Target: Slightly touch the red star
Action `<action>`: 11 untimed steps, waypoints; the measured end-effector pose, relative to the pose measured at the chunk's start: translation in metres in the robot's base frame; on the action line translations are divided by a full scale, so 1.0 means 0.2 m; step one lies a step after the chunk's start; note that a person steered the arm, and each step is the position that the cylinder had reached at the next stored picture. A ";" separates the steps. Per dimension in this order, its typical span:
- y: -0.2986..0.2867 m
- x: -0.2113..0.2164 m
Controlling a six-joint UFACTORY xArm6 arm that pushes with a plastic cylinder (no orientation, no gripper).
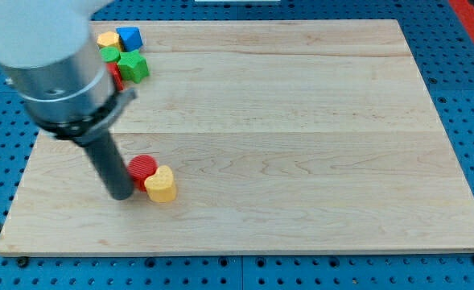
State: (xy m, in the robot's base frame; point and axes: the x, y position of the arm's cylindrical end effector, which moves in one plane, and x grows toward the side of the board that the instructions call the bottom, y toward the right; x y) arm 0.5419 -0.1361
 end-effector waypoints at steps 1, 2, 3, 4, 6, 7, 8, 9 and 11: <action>0.00 -0.01; 0.02 -0.20; 0.11 -0.31; 0.32 -0.45; -0.09 -0.89; -0.46 -0.80; -0.66 -0.94; -0.61 -1.14; 0.09 -1.01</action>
